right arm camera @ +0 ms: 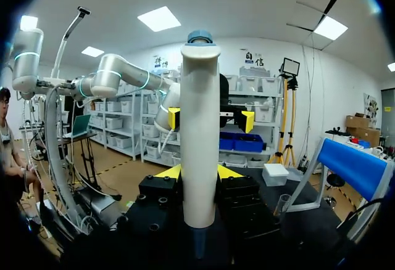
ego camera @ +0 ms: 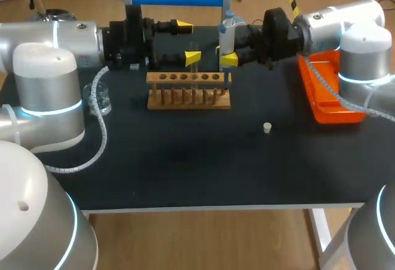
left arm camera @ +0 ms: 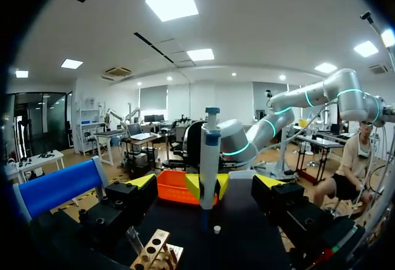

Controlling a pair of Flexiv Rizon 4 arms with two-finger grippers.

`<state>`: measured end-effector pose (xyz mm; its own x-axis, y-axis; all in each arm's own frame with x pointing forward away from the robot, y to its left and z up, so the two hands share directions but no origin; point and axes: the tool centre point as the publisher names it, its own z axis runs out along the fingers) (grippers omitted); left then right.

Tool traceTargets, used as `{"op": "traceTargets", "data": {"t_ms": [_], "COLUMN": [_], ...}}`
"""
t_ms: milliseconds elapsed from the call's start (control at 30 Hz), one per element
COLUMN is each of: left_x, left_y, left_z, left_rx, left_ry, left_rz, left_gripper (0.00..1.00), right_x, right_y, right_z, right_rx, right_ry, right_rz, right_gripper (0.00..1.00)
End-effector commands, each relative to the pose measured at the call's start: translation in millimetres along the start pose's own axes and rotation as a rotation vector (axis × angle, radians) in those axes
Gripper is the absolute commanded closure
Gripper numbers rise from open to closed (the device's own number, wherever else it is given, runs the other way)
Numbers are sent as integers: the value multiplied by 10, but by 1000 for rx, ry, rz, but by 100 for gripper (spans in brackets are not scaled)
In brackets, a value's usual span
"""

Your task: Invert the test tube, pick up the pipette, mount the tip to pipette, aspirate from beaker and dispense into the tube, eject the tip, return the pipette, and cap with the stopper.

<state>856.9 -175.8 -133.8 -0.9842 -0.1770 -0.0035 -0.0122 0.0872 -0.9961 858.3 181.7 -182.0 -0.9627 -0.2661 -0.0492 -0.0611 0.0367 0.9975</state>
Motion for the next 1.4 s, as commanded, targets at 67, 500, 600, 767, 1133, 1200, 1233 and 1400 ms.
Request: {"op": "traceTargets", "data": {"t_ms": [67,500,600,767,1133,1200,1233,1400], "left_x": [8,8,8,8,8,8,8,8], "left_y": [7,7,7,7,7,7,7,7], "left_z": [-2,-2,-2,-2,-2,-2,-2,-2], "left_rx": [3,3,3,3,3,3,3,3], "left_ry": [-2,-2,-2,-2,-2,-2,-2,-2], "left_rz": [1,1,1,1,1,1,1,1], "left_gripper": [0,0,0,0,0,0,0,0], "right_x": [7,-1,-39,-86,-152,-172,-180,-193], "right_y": [10,-17,2,47,58,60,63,69], "right_z": [159,437,478,536,678,696,701,729], "right_rx": [1,-27,-33,-52,-59,-60,-62,-62], "right_ry": [-56,-82,-86,-95,-90,-92,-94,-99], "right_rz": [-3,-17,-18,-20,-17,-13,-12,-18], "right_gripper": [100,100,100,100,100,100,100,100]}}
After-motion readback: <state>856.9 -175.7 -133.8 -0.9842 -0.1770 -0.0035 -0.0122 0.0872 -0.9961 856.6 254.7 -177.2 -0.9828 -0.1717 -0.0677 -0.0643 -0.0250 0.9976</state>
